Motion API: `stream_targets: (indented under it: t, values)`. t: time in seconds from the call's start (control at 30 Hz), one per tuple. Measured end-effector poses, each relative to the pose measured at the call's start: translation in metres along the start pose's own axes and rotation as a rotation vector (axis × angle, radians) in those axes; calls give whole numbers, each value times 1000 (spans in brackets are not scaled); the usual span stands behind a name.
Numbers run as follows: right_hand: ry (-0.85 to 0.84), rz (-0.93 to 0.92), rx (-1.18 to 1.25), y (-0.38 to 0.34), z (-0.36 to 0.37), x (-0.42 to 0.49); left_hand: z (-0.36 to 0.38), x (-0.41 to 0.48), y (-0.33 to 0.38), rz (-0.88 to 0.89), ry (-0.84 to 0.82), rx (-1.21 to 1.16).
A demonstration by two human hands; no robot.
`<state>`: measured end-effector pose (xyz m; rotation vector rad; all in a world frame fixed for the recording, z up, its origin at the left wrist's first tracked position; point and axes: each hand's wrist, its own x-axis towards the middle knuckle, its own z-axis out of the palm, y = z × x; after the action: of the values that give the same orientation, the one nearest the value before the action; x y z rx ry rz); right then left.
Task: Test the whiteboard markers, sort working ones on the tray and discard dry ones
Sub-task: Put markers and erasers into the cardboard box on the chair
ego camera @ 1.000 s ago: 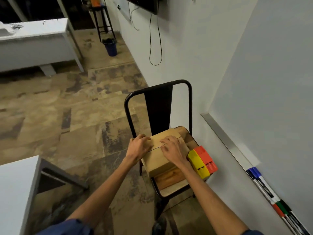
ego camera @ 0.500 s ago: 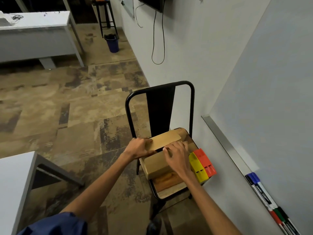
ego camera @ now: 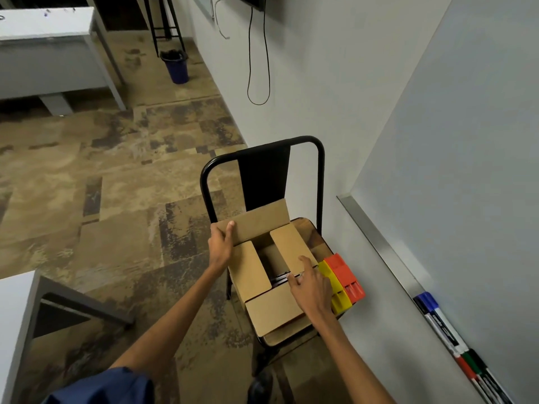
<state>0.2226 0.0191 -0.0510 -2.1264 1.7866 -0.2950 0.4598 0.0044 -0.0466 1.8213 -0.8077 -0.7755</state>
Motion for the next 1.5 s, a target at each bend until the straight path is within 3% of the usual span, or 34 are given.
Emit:
stream_targets:
  t: [0.27, 0.37, 0.5, 0.83, 0.97, 1.07, 1.17, 1.27, 1.33, 1.5]
  values:
    - [79, 81, -129, -13, 10, 6, 23, -3, -1, -237, 112, 162]
    - [147, 65, -218, -13, 11, 13, 27, -4, 1, -278, 134, 180]
    - [118, 70, -241, -14, 10, 25, 32, -11, 1, -277, 171, 225]
    - [54, 61, -148, -12, -4, 26, 47, -74, 3, -248, -39, 457]
    - [17, 36, 36, -4, -16, 33, 37, -70, 4, -251, -75, 335]
    - [-46, 46, 277, 10, -33, 42, 21, -76, 4, -259, -91, 93]
    - [-61, 118, 507, 24, -54, 52, 5, -92, -1, -199, 18, -180]
    - [-118, 300, 649, 49, -53, 70, -11, -111, -12, -209, 223, -328]
    - [-145, 373, 666, 63, -45, 79, -21, -119, -24, -223, 282, -368]
    - [-196, 358, 447, 76, -37, 85, -30, -112, -58, -323, 283, -173]
